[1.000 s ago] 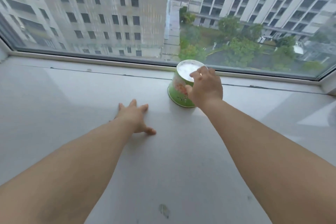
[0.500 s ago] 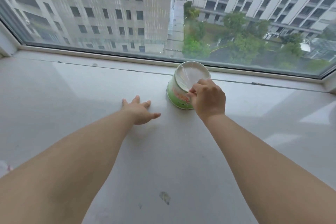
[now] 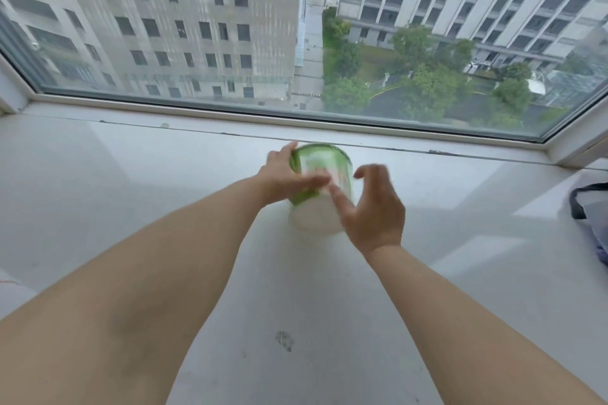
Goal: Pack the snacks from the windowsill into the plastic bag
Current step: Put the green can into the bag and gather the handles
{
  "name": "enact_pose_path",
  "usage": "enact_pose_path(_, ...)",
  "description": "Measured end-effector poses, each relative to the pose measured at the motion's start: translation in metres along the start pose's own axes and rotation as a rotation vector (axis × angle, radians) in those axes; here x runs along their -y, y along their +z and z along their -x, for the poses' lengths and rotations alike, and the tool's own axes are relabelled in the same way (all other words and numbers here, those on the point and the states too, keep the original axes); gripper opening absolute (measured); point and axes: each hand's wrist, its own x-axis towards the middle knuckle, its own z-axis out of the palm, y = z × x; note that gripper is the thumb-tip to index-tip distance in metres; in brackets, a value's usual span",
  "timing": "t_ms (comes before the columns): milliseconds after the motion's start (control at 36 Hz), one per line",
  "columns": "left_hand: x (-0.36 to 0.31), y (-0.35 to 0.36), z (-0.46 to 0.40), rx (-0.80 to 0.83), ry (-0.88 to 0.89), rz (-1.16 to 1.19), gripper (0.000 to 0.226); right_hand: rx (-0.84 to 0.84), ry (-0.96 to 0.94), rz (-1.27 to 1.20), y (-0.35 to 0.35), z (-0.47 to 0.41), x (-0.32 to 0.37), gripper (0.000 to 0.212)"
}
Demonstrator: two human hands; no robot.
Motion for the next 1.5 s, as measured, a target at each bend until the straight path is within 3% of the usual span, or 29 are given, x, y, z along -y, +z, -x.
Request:
enact_pose_path(56,0.009,0.009,0.004,0.078,0.023,-0.057,0.111,0.159,0.362,-0.101,-0.003,-0.014,0.004,0.053)
enact_pose_path(111,0.017,0.016,0.009,0.050,0.031,0.005,0.103,0.439,0.671,-0.149,-0.001,-0.025,0.004,0.057)
enact_pose_path(167,0.019,0.018,0.011,0.022,0.032,0.032,0.096,0.679,0.883,-0.275,0.004,-0.023,0.006,0.063)
enact_pose_path(222,0.022,0.015,0.012,0.031,0.018,0.013,0.090,0.778,0.979,-0.362,0.006,-0.014,0.007,0.070)
enact_pose_path(389,0.038,-0.007,0.031,0.069,-0.035,-0.096,0.072,0.966,1.017,-0.238,-0.002,-0.016,0.009,0.092)
enact_pose_path(583,0.044,-0.019,0.082,0.296,-0.084,-0.517,0.075,1.073,0.850,-0.166,-0.028,-0.024,0.048,0.060)
enact_pose_path(639,0.044,-0.016,0.098,0.401,-0.102,-0.538,0.073,1.099,0.812,-0.116,-0.035,-0.020,0.061,0.071)
enact_pose_path(694,0.042,-0.014,0.113,0.503,-0.110,-0.566,0.066,1.131,0.740,0.020,-0.033,-0.009,0.070,0.098)
enact_pose_path(750,0.038,-0.016,0.126,0.554,-0.105,-0.599,0.058,1.100,0.716,0.135,-0.028,0.008,0.074,0.113)
enact_pose_path(806,0.031,-0.022,0.135,0.532,-0.075,-0.649,0.054,1.026,0.704,0.184,-0.028,0.026,0.076,0.110)
enact_pose_path(972,0.006,-0.058,0.167,0.263,-0.012,-0.744,0.043,0.882,0.699,0.109,-0.057,0.066,0.076,0.106)
enact_pose_path(1194,-0.015,-0.105,0.247,-0.050,-0.047,-0.656,0.032,0.689,0.782,-0.261,-0.116,0.104,0.109,0.100)
enact_pose_path(1278,-0.016,-0.121,0.285,-0.189,-0.049,-0.615,0.030,0.621,0.746,-0.451,-0.143,0.107,0.136,0.101)
enact_pose_path(1361,-0.015,-0.140,0.333,-0.346,-0.036,-0.566,0.030,0.566,0.707,-0.619,-0.171,0.109,0.170,0.116)
enact_pose_path(1500,0.010,-0.177,0.423,-0.430,-0.041,-0.398,0.031,0.547,0.607,-0.904,-0.208,0.119,0.228,0.104)
